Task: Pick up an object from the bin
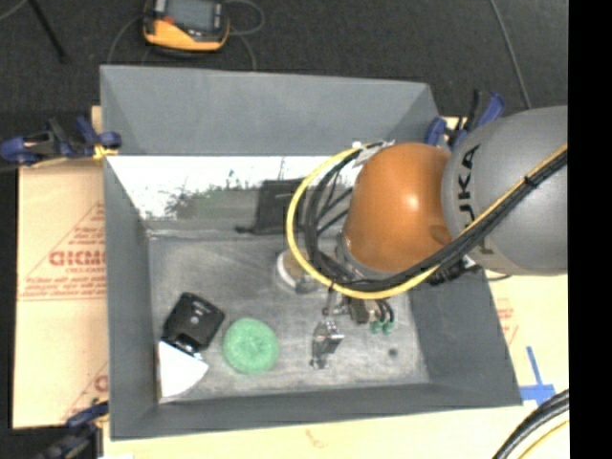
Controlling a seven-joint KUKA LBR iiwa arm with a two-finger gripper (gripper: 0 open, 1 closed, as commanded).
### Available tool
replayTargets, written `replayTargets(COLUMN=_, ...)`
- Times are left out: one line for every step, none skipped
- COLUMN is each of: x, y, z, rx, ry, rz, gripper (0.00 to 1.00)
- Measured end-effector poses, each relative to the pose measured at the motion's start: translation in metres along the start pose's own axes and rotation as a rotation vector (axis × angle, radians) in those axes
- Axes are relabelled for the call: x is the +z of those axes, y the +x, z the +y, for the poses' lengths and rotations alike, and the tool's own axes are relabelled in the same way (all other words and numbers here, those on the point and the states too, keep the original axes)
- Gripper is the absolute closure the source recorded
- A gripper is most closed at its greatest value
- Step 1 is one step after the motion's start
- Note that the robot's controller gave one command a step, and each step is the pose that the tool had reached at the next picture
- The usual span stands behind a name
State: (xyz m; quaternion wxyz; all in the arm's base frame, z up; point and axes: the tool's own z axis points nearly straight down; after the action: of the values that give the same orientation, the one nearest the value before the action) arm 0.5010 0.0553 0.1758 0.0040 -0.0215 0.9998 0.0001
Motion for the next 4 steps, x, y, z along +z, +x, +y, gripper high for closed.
replayTargets(x=0.057, y=-0.006, z=0.028, rx=-0.183, ry=0.002, rz=-0.001, gripper=0.00)
replayTargets(x=0.081, y=0.001, z=0.048, rx=-0.273, ry=-0.003, rz=0.017, gripper=0.00)
replayTargets(x=0.103, y=-0.029, z=0.082, rx=-0.301, ry=0.000, rz=0.011, gripper=1.00)
replayTargets(x=0.103, y=-0.029, z=0.082, rx=-0.299, ry=0.000, rz=0.011, gripper=1.00)
